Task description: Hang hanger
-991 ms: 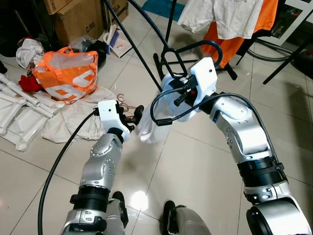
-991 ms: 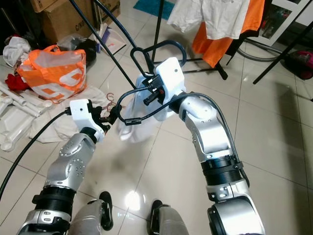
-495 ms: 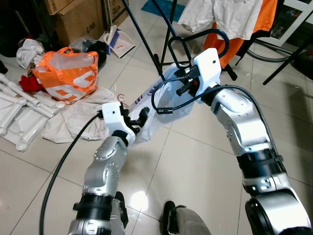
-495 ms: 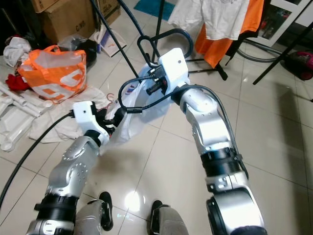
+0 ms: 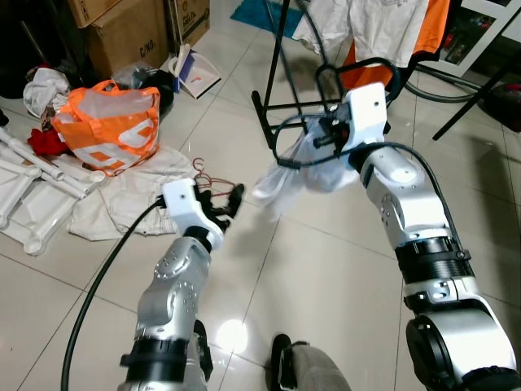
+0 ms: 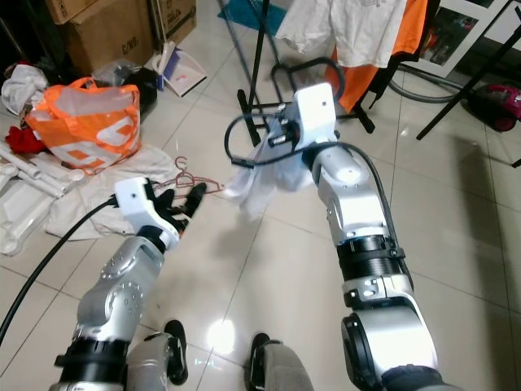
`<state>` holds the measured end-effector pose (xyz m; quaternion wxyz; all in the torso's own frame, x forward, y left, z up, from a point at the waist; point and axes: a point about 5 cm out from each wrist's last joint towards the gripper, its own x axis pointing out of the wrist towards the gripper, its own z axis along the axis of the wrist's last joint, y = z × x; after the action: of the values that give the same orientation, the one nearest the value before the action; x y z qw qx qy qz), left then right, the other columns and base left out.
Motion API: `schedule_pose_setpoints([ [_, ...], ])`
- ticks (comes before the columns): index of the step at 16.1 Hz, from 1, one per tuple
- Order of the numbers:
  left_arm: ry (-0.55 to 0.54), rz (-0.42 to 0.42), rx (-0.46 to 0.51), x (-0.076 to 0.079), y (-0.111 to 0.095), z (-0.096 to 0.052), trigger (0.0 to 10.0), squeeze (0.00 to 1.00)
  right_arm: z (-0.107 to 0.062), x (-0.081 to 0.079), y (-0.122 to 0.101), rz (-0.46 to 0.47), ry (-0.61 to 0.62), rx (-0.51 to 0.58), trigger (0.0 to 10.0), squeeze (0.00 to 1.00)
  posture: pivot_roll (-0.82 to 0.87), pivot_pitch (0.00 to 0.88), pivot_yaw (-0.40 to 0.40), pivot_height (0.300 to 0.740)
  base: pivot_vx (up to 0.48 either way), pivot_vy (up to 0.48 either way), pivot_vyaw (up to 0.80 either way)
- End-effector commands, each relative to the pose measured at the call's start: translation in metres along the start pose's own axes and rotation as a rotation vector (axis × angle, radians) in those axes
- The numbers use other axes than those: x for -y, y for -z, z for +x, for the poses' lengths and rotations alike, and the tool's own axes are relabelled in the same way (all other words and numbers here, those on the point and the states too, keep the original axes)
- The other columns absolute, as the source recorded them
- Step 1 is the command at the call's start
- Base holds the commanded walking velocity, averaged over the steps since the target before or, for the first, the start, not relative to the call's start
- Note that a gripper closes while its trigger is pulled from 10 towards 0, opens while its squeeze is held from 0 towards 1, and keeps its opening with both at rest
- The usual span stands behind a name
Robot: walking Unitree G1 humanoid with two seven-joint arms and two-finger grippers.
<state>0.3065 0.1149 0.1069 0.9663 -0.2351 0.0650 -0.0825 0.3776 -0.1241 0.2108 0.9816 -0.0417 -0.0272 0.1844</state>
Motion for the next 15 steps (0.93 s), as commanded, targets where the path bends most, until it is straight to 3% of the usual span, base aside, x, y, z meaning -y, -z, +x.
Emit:
schedule_pose_setpoints([
  [1, -0.010, -0.051, -0.029, 0.007, 0.016, 0.001, 10.0, 0.00, 0.001, 0.005, -0.007, 0.032, 0.017, 0.019, 0.0, 0.00, -0.10, 0.214, -0.139, 0.740, 0.000, 0.000, 0.00],
  [5, -0.045, -0.046, -0.056, -0.005, 0.021, 0.016, 10.0, 0.00, 0.004, 0.006, -0.024, 0.059, 0.030, 0.057, 0.0, 0.00, -0.11, 0.218, -0.145, 0.740, 0.000, 0.000, 0.00],
  [7, -0.064, -0.099, -0.068, -0.008, 0.025, 0.023, 10.0, 0.00, 0.004, 0.007, -0.032, 0.067, 0.039, 0.080, 0.0, 0.00, -0.12, 0.220, -0.149, 0.740, 0.000, 0.000, 0.00],
  [10, -0.070, -0.096, -0.019, -0.005, 0.018, 0.030, 10.0, 0.00, 0.002, 0.009, -0.046, 0.082, 0.049, 0.114, 0.0, 0.00, -0.14, 0.223, -0.153, 0.740, 0.000, 0.000, 0.00],
  [13, -0.041, -0.012, 0.062, 0.000, 0.005, 0.028, 10.0, 0.00, 0.001, 0.011, -0.050, 0.080, 0.050, 0.122, 0.0, 0.00, -0.14, 0.224, -0.155, 0.740, 0.000, 0.000, 0.00],
  [15, -0.060, -0.046, 0.071, -0.004, 0.005, 0.029, 10.0, 0.00, 0.000, 0.010, -0.051, 0.083, 0.047, 0.125, 0.0, 0.00, -0.13, 0.225, -0.157, 0.740, 0.000, 0.000, 0.00],
])
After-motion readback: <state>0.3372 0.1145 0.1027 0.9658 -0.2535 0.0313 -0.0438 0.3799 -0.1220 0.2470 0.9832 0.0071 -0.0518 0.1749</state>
